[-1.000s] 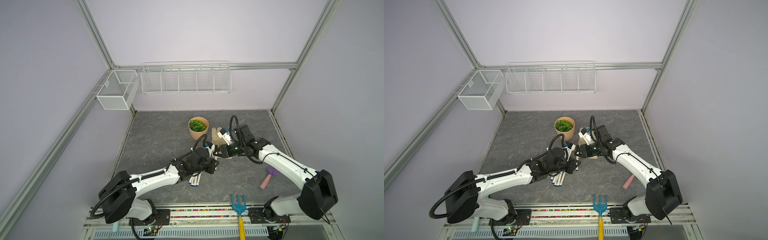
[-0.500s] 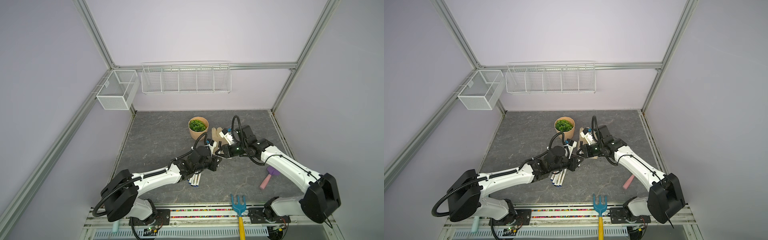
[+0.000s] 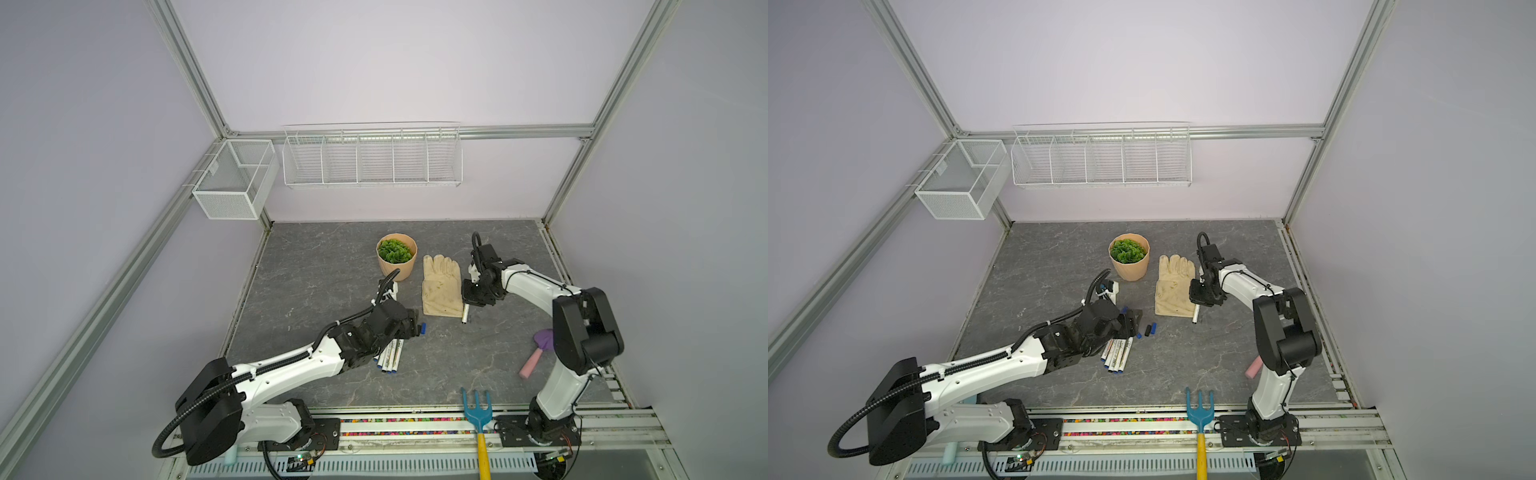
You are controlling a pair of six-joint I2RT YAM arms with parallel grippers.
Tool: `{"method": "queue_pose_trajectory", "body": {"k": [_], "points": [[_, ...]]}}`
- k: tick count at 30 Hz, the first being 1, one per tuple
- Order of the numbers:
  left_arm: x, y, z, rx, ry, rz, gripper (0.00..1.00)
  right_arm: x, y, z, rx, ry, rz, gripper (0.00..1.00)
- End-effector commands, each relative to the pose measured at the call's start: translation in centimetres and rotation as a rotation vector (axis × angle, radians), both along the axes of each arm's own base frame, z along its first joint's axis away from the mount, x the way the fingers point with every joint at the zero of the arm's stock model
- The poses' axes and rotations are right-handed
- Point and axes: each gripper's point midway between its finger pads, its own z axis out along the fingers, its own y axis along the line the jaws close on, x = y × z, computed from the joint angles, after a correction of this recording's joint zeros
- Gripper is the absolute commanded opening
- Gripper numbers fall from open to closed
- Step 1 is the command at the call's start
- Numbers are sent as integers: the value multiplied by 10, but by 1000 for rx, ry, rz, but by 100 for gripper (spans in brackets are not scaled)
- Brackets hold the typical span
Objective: Insert the pens into the pen caps
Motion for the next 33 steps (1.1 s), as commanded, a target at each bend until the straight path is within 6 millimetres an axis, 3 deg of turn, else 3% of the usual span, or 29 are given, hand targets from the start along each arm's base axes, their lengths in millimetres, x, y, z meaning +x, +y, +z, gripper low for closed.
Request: {"method": "queue_pose_trajectory", "body": {"k": [1,3,7,10,15,20,25,28,33], "points": [[-1,36,-9,77,4,112,74,10,-23,-11,-119,9,-34,17],[-3,41,-11,80,5,116,74,16,-24,-17,-125,11,-39,21],[-9,50,-19,70,18,132,74,24,-19,-22,-105,6,-51,40],[-12,55,-28,72,38,145,74,23,-10,-19,-38,-7,-62,46],[-17,58,-35,77,65,142,74,13,-5,1,5,-65,-87,50],[-28,59,-49,103,123,103,74,2,-9,40,-25,-207,-82,52],[-41,54,-69,118,202,43,71,-15,5,74,-6,-332,-4,50],[-48,44,-78,110,238,-5,64,-28,18,80,22,-352,39,49],[-55,23,-88,134,300,-84,59,-40,27,73,54,-335,59,45]]}}
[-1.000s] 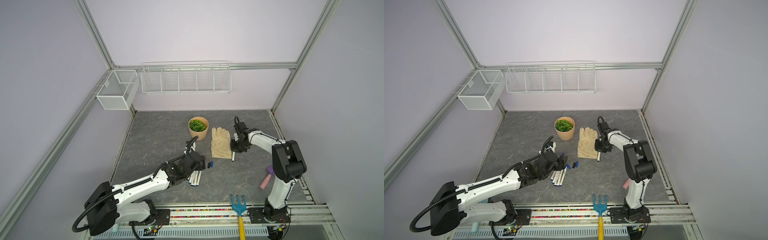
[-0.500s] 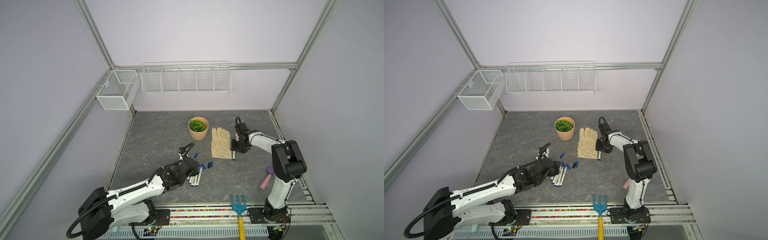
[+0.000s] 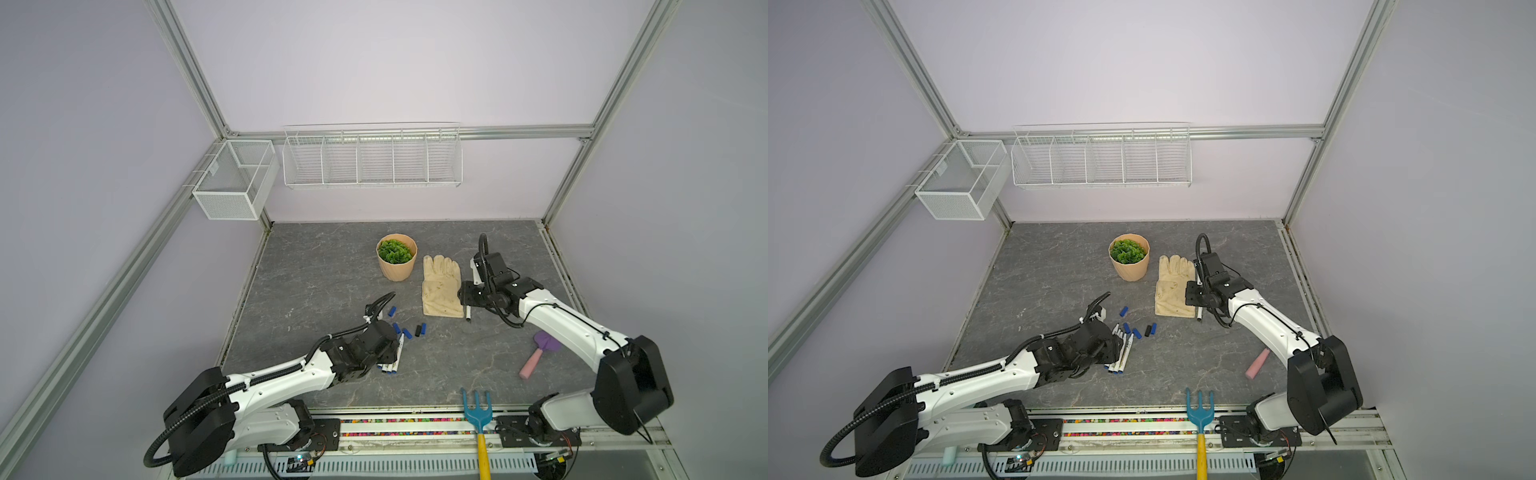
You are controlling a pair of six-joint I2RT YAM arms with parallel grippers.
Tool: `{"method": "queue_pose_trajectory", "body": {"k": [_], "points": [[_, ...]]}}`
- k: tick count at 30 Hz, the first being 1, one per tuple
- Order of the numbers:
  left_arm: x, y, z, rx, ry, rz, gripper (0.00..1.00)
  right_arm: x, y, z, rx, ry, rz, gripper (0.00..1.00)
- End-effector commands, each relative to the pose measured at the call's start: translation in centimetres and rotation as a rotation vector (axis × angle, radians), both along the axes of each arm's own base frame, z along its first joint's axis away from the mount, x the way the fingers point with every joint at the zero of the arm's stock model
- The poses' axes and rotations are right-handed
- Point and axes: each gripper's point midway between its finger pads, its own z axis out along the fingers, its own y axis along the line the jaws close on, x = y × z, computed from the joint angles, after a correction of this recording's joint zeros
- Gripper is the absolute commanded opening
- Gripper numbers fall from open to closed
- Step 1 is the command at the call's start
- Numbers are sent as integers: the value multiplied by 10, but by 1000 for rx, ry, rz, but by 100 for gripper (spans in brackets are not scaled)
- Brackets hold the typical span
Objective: Insert the pens into the pen caps
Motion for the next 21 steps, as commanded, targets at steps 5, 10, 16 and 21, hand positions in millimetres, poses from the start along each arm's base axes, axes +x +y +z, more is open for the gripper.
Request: {"method": "queue_pose_trajectory", "body": {"k": [5,10,16,21], "points": [[-9,-20,-27,119,134,-74,53,-12,6,-18,17,31,22,42],[-7,-18,-36,168,156,-47,43,-12,9,-18,23,33,32,40],[-5,-11,-30,150,130,-14,42,-12,8,-17,23,17,37,39],[-8,-10,-33,151,147,-22,36,-12,9,-23,28,31,38,38]]}}
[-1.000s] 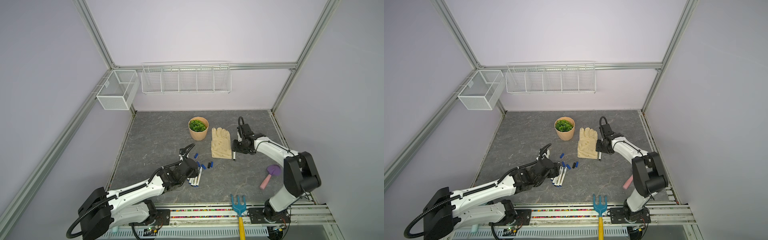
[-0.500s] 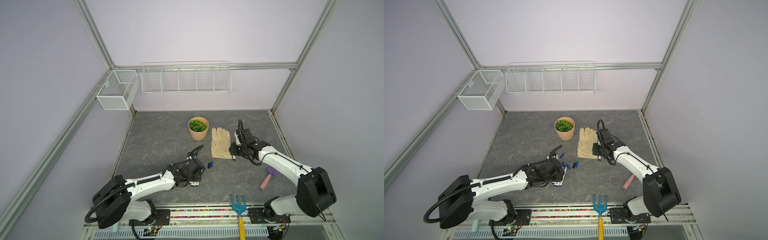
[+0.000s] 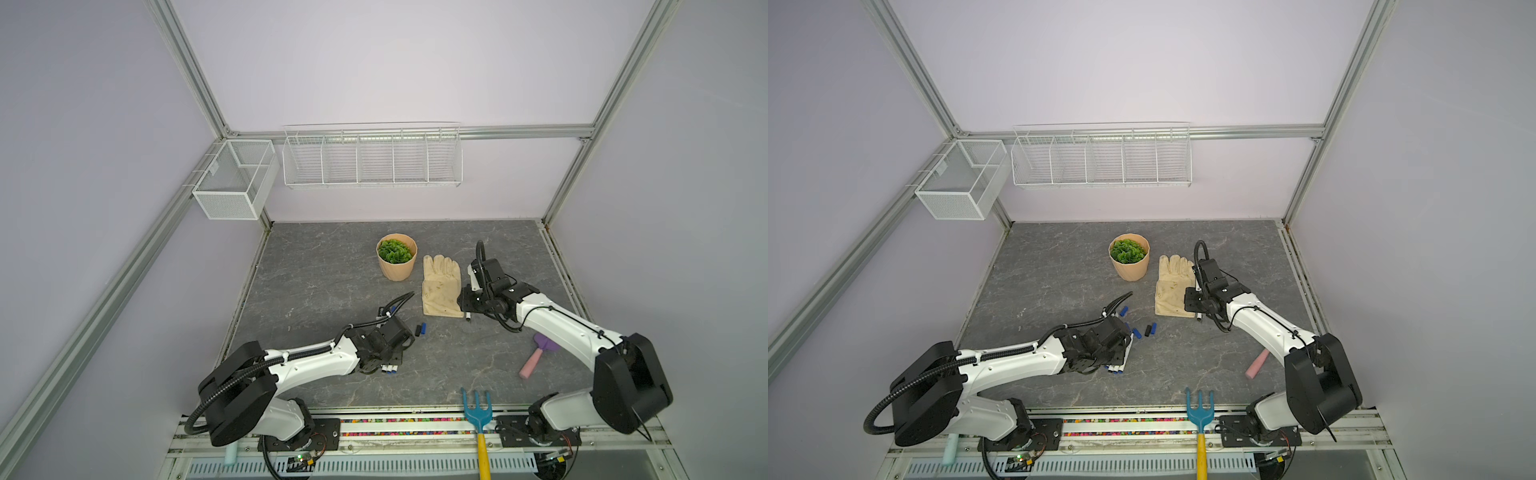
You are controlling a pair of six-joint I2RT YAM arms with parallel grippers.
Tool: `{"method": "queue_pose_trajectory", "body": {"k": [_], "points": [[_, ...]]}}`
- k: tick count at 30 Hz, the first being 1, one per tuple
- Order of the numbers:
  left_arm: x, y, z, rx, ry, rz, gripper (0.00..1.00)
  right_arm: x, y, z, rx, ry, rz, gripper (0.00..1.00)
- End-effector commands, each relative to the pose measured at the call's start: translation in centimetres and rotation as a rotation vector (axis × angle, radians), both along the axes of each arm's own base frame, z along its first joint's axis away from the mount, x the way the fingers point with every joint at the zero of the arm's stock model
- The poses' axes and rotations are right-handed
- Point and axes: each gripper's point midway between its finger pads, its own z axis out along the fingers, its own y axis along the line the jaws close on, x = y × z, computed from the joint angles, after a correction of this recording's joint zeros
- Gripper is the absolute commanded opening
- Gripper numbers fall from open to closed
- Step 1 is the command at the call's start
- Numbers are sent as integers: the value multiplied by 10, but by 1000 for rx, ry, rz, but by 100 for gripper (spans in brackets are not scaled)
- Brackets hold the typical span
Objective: Insert the pens into the pen caps
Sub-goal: 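Lower the left gripper onto the white marker pile and grasp one marker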
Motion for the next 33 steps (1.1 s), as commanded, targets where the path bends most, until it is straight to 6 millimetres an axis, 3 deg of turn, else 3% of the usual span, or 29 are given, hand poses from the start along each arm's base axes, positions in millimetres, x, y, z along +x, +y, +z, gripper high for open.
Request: {"method": "queue_pose_trajectory", "body": {"k": [1,3,19,33], "points": [[-2,3,-1,12,8,14,34,-3,4,-6,10,10,14,38],[-2,3,-4,21,13,16,29,-2,4,-7,10,11,13,38],[3,6,-16,96,23,30,18,-4,3,-4,10,-1,16,38],[2,7,-28,149,56,25,16,-4,2,1,18,-21,11,38]]}}
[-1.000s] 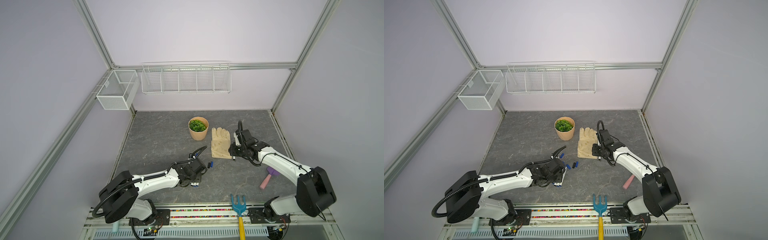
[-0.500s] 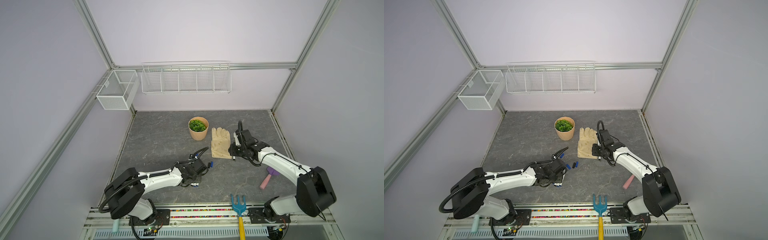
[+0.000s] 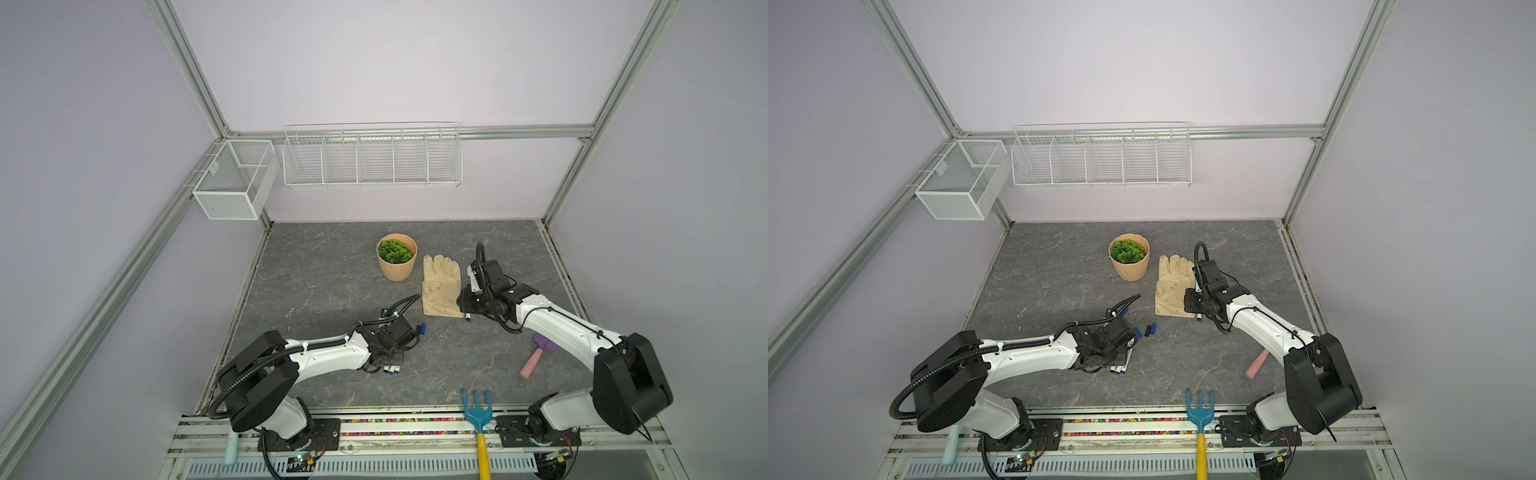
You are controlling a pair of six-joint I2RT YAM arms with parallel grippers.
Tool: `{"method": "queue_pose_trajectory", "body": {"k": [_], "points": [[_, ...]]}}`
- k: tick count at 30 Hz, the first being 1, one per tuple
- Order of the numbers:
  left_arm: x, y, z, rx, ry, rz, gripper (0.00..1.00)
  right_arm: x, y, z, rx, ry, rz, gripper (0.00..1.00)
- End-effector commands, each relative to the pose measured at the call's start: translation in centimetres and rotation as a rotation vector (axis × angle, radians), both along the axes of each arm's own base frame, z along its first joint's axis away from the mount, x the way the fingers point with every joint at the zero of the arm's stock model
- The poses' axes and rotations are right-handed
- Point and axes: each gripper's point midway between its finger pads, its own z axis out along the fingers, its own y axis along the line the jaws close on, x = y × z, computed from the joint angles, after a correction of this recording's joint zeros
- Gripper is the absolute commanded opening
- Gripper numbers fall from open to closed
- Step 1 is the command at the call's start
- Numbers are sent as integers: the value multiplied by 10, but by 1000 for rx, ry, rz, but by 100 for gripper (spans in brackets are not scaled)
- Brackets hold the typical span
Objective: Insert the pens into the pen caps
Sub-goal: 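Lower the left gripper onto the white marker pile and grasp one marker, then lift the white marker upright with the left gripper while the right swings back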
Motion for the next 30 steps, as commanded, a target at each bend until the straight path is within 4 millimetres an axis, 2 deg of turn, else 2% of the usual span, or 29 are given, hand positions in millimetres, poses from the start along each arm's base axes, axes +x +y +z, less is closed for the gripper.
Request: {"method": "queue_pose_trajectory", "body": {"k": [1,14,19,22,25,27,30], "points": [[-2,3,-6,42,21,7,16,-3,1,4,15,-18,6,38],[-7,1,-15,80,54,-11,18,-1,-3,7,51,-19,-18,38],[-5,-6,-7,52,42,-30,9,-1,-2,12,61,-31,-19,38],[0,-14,9,13,11,-45,4,0,1,20,80,-45,-11,38],[7,-20,35,-37,-47,-55,0,0,9,32,120,-63,13,39],[12,-24,57,-79,-99,-63,0,-2,22,46,176,-86,65,40],[18,-35,95,-205,-194,-90,0,-11,54,71,301,-130,197,43]]}}
